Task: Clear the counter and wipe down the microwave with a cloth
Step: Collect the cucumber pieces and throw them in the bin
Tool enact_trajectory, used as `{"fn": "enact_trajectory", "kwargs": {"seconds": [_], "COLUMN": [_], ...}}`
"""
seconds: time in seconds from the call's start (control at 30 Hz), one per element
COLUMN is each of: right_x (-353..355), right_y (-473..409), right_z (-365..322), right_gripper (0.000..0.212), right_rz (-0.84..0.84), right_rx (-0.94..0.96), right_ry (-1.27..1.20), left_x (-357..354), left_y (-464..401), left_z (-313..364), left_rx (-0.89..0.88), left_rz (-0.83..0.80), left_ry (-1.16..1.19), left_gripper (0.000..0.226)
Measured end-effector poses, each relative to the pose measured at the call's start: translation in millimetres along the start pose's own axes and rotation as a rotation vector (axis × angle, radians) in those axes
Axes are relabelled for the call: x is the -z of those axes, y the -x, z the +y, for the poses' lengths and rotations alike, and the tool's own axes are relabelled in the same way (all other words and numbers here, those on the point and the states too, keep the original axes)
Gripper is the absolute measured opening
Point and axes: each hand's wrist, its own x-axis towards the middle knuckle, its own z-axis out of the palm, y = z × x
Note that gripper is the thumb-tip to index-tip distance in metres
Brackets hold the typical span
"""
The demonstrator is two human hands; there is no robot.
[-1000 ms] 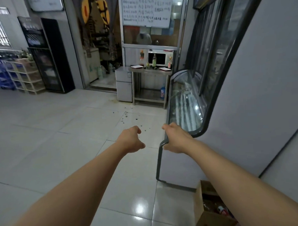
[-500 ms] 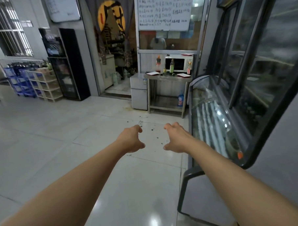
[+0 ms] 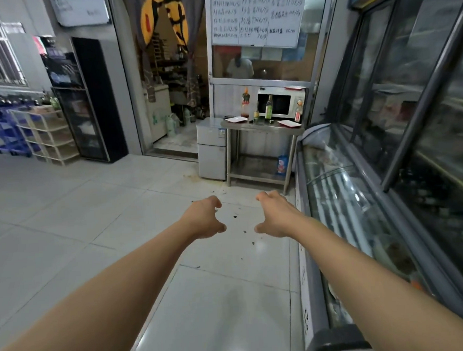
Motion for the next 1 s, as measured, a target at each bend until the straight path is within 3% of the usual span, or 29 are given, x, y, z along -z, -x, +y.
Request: {"fn": "enact_trajectory", "kwargs": {"seconds": [0.47, 1.0], "right_x": [19, 74], "right_y": [-239, -538], "right_z": [0, 136], "right_gripper": [0.079, 0.078], "right_rz": [-0.006, -0.009], "right_rx": [-0.166, -0.12], "right_ry": [-0.045, -0.029], "left_x": [66, 64], "left_y": [-269, -578], "left_z": [-50, 10], "left_rx": [-0.135, -0.121], "left_rz": [-0.119, -0.092], "left_ry": [-0.082, -0.058], "left_gripper": [0.061, 0.056]}}
